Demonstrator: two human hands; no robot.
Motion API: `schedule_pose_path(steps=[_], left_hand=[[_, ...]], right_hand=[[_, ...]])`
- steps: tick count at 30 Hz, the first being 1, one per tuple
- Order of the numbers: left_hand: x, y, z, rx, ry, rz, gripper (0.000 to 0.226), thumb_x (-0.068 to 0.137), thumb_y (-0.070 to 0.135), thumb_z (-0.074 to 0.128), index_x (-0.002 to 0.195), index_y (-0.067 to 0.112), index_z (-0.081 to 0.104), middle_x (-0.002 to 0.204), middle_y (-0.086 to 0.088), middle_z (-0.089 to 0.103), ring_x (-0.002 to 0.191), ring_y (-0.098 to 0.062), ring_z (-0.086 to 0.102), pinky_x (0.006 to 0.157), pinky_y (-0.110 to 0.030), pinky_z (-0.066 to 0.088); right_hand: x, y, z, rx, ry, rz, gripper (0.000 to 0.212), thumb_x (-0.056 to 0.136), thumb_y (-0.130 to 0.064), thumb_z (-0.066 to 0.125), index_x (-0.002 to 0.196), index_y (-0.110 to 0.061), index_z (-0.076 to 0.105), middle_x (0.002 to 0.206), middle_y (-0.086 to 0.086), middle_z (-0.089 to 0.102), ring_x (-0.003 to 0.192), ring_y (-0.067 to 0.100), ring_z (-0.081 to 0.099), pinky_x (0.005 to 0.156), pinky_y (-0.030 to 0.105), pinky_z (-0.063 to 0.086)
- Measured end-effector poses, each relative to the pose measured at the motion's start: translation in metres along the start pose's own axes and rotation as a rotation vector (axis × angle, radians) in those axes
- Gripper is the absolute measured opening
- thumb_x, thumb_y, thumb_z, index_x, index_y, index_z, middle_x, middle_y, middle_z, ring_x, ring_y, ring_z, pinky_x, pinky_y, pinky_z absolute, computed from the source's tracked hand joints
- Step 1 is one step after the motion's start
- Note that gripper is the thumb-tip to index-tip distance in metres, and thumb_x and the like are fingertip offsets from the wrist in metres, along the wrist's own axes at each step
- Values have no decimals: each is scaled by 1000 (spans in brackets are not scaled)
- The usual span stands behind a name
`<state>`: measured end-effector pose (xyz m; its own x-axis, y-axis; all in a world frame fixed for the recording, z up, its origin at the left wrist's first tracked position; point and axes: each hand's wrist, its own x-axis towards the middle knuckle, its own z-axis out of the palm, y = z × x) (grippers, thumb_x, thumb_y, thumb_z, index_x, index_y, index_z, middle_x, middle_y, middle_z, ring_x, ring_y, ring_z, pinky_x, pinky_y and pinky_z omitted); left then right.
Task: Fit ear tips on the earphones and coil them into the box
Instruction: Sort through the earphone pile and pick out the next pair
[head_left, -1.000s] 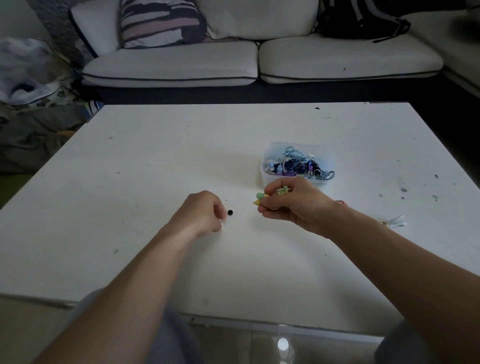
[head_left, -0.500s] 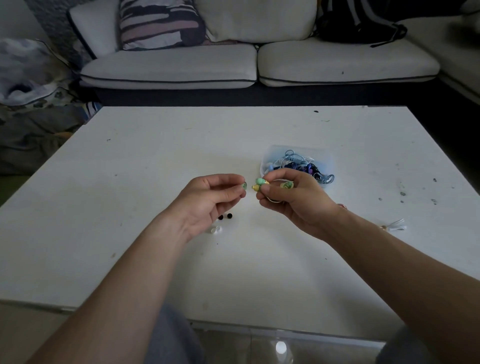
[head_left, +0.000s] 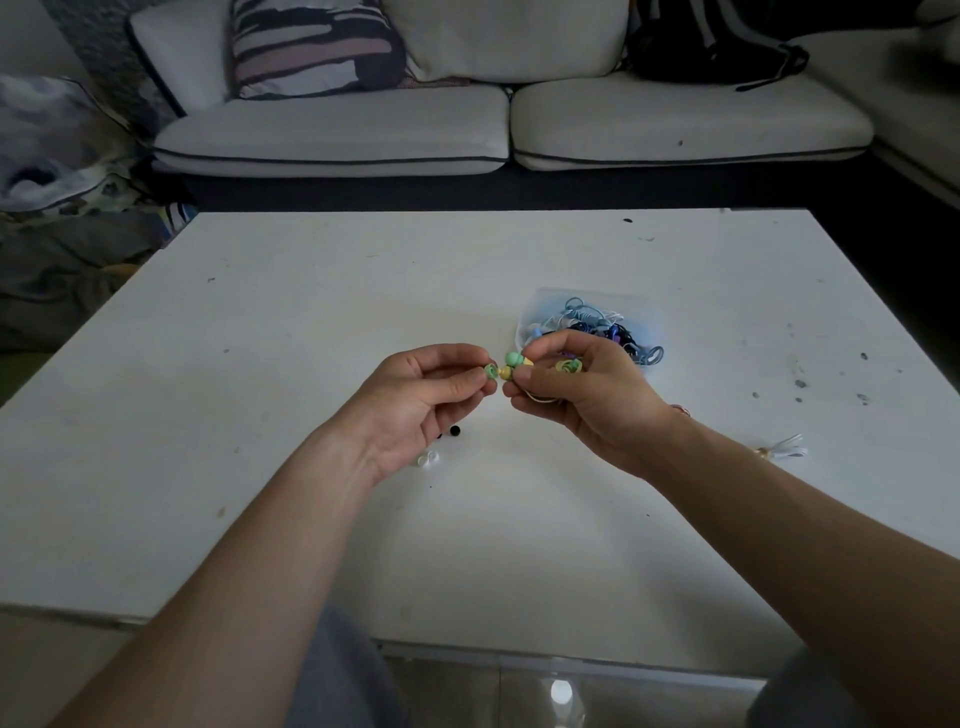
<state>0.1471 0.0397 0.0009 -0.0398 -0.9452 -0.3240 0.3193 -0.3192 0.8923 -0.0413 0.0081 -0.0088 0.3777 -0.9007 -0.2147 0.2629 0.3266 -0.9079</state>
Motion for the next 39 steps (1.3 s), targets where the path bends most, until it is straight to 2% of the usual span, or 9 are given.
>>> schedule_pose_path(steps=[11, 17, 24, 31, 39], left_hand=[[0, 1, 1, -15, 3, -14, 17, 87, -8, 61, 91, 7, 68, 85, -9, 75, 78, -15, 74, 66, -18, 57], [0, -1, 2, 14, 1, -26, 15, 82, -4, 65, 89, 8, 68, 84, -8, 75, 76, -16, 74, 62, -18, 57], [1, -3, 3, 18, -8, -36, 17, 82, -5, 65, 92, 7, 69, 89, -10, 76, 83, -20, 75, 67, -20, 58], [2, -6, 5, 7, 16, -47, 17, 85, -9, 62, 92, 5, 68, 87, -11, 76, 81, -20, 75, 67, -20, 58], [4, -9, 6, 18, 31, -47, 17, 86, -10, 62, 93, 4, 68, 85, -11, 76, 78, -20, 75, 66, -20, 57]], right_hand=[[1, -1, -2, -76, 1, -17, 16, 84, 9, 69, 92, -3, 62, 86, 20, 69, 73, 27, 71, 75, 33, 60], [0, -2, -2, -119, -10, -24, 16, 82, 8, 71, 92, -2, 63, 85, 19, 70, 73, 28, 71, 76, 34, 61], [-1, -3, -3, -171, -10, -50, 15, 82, 8, 71, 89, -2, 64, 86, 21, 71, 74, 29, 71, 74, 34, 61], [-1, -3, -5, -228, -15, -64, 16, 81, 8, 73, 89, -3, 64, 87, 20, 70, 75, 29, 72, 74, 34, 61], [0, -2, -7, -293, -9, -90, 17, 81, 8, 74, 92, 0, 63, 79, 15, 69, 75, 29, 72, 76, 37, 62]])
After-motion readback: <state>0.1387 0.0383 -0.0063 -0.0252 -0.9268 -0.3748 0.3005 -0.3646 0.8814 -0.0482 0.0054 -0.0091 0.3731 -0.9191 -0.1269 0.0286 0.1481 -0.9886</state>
